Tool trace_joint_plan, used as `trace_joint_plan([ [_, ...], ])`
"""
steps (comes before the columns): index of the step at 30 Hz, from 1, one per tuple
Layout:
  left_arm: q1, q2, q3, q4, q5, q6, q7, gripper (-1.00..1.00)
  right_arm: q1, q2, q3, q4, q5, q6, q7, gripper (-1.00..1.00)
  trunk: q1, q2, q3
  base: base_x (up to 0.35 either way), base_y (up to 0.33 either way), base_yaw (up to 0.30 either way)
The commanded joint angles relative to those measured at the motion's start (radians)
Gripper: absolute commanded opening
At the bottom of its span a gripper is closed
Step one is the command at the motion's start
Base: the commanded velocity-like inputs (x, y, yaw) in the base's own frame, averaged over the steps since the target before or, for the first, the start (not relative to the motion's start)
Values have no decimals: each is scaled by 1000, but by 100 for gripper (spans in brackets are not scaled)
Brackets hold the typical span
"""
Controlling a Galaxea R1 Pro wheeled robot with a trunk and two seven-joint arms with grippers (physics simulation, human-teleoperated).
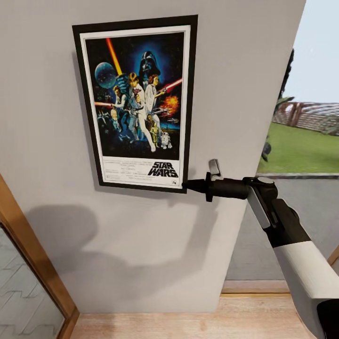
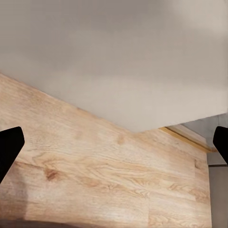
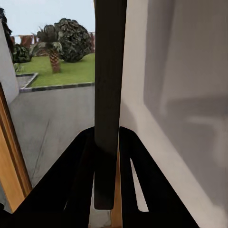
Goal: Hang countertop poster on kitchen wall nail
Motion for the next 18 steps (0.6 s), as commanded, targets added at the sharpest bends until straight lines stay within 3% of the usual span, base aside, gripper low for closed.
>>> trace_joint_plan([
  [1,-1,0,-8,0,6,-6,-1,100,-1,-1,2,0,-10,11,0,-100,1,-2,-2,0,0,0],
  [7,-1,0,-8,0,6,-6,-1,100,-1,-1,2,0,-10,10,0,-100,1,-2,-2,18,0,0],
  [14,-1,0,-8,0,6,-6,-1,100,-1,-1,2,0,-10,10,-1,-100,1,-2,-2,240,0,0],
  [18,-1,0,-8,0,6,-7,-1,100,-1,-1,2,0,-10,10,-1,-100,1,-2,-2,46,0,0],
])
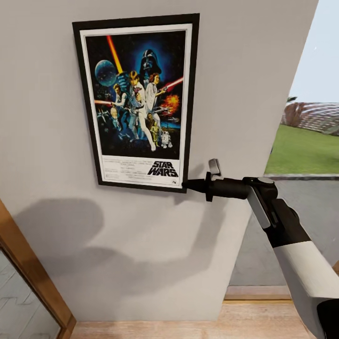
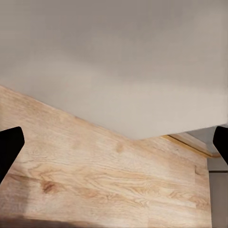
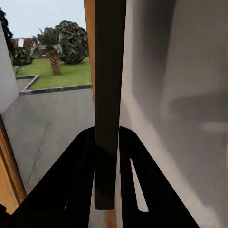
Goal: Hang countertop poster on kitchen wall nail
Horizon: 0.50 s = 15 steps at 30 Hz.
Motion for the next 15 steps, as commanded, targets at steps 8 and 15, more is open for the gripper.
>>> trace_joint_plan([
  [8,2,-20,-12,-4,6,-25,2,100,5,2,3,3,-36,16,-6,-100,1,-2,-2,0,0,0],
  [15,2,-20,-12,-4,6,-25,2,100,5,2,3,3,-36,16,-6,-100,1,-2,-2,0,0,0],
])
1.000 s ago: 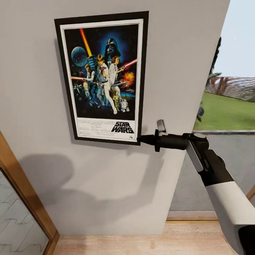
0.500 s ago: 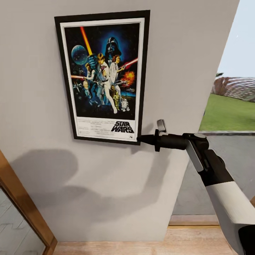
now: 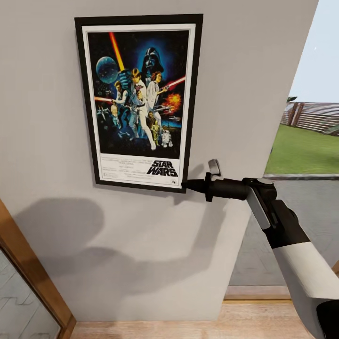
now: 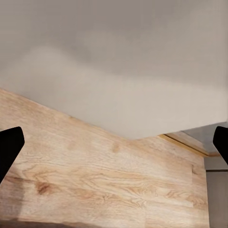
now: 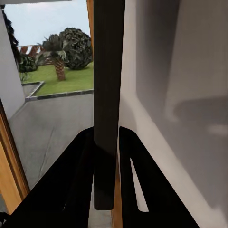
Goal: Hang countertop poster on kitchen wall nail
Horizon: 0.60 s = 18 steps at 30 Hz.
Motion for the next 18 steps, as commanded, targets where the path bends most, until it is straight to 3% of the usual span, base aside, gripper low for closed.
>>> trace_joint_plan([
  [1,-1,0,-8,0,6,-6,-1,100,-1,-1,2,1,-2,6,-2,-100,1,-2,-2,0,0,0],
  [8,-1,-2,-8,0,6,-12,-1,100,-1,-1,2,5,-2,9,-5,-100,1,-2,-2,0,0,0],
  [13,-1,-2,-7,0,6,-16,-1,100,-1,-1,2,14,-89,34,-7,-100,1,-2,-2,0,0,0],
  [14,-1,-2,-7,0,6,-16,-1,100,-1,-1,2,14,24,11,-7,-100,1,-2,-2,0,0,0],
  [18,-1,-3,-7,0,6,-16,-1,100,-1,-1,2,16,24,11,-7,-100,1,-2,-2,0,0,0],
])
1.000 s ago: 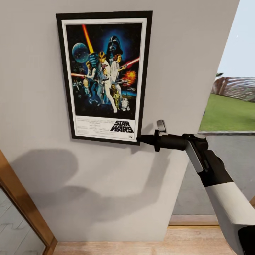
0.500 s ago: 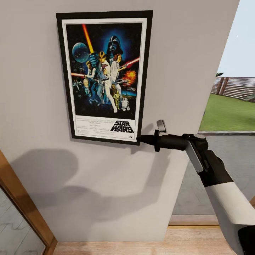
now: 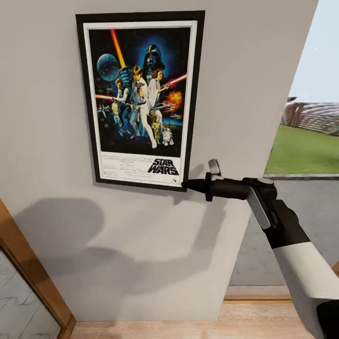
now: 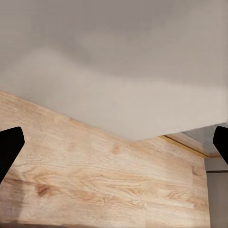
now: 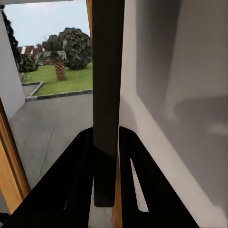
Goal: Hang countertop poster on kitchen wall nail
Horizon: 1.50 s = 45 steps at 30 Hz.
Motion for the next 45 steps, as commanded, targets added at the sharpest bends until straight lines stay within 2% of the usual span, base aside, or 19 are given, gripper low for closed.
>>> trace_joint_plan([
  [1,-1,0,-8,0,6,-6,-1,100,-1,-1,3,22,24,-2,-4,-100,1,-2,-2,0,0,0],
  [19,-1,0,-8,0,6,-6,-1,100,-1,-1,3,23,24,-2,-4,-100,1,-2,-2,0,2,0],
  [36,-1,0,-8,0,6,-6,-1,100,-1,-1,3,23,24,-2,-8,-100,1,-2,-2,0,170,0],
  [45,-1,0,-8,0,6,-6,-1,100,-1,-1,3,23,24,-3,-8,-100,1,-2,-2,0,40,0],
])
